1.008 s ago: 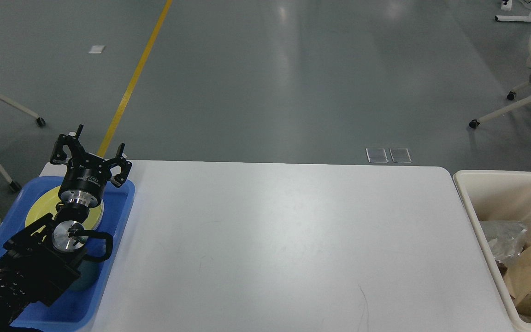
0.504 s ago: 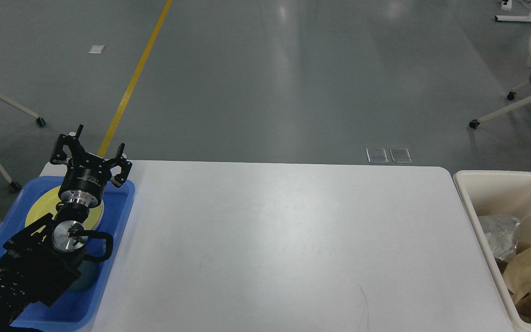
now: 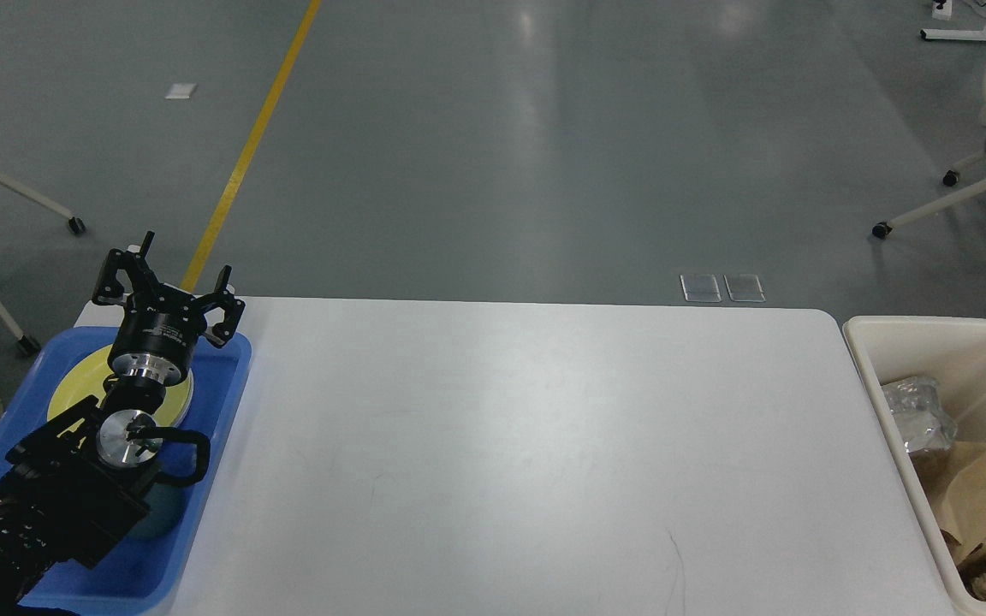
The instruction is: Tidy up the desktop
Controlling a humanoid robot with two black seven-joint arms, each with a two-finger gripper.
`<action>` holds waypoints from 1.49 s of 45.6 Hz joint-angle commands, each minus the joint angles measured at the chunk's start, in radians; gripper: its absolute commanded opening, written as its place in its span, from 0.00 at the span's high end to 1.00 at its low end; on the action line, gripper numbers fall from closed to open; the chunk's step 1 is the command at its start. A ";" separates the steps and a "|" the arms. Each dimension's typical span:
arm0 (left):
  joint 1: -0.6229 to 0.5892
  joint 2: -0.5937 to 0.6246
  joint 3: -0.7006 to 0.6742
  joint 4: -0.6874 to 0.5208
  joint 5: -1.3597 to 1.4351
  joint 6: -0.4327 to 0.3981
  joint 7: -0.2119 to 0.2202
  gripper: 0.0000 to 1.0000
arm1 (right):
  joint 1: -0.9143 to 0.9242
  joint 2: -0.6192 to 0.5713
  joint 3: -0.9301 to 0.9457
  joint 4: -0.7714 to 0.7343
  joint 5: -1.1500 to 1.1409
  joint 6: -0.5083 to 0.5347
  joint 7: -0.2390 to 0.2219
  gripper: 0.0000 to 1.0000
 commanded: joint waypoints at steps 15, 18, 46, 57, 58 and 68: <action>0.000 0.000 0.000 0.000 0.000 0.000 0.001 0.03 | 0.479 0.127 -0.227 0.090 -0.003 0.544 -0.005 0.00; 0.000 -0.001 0.000 0.000 0.000 0.000 0.001 0.03 | 0.528 0.170 -0.210 0.090 0.000 0.562 -0.005 0.00; 0.000 0.000 0.000 0.000 0.000 0.000 0.001 0.03 | 0.482 0.380 0.566 -0.059 0.018 0.400 -0.006 0.00; 0.000 0.000 0.000 0.000 0.000 0.000 0.001 0.03 | 0.366 0.449 0.766 -0.196 0.003 0.312 -0.003 0.00; 0.000 0.000 0.000 0.000 0.000 0.000 0.001 0.03 | 0.355 0.454 0.776 -0.212 0.002 0.312 -0.003 0.00; 0.000 0.000 0.000 0.000 0.000 0.000 0.001 0.03 | 0.195 0.446 1.011 -0.250 0.005 0.317 -0.003 0.00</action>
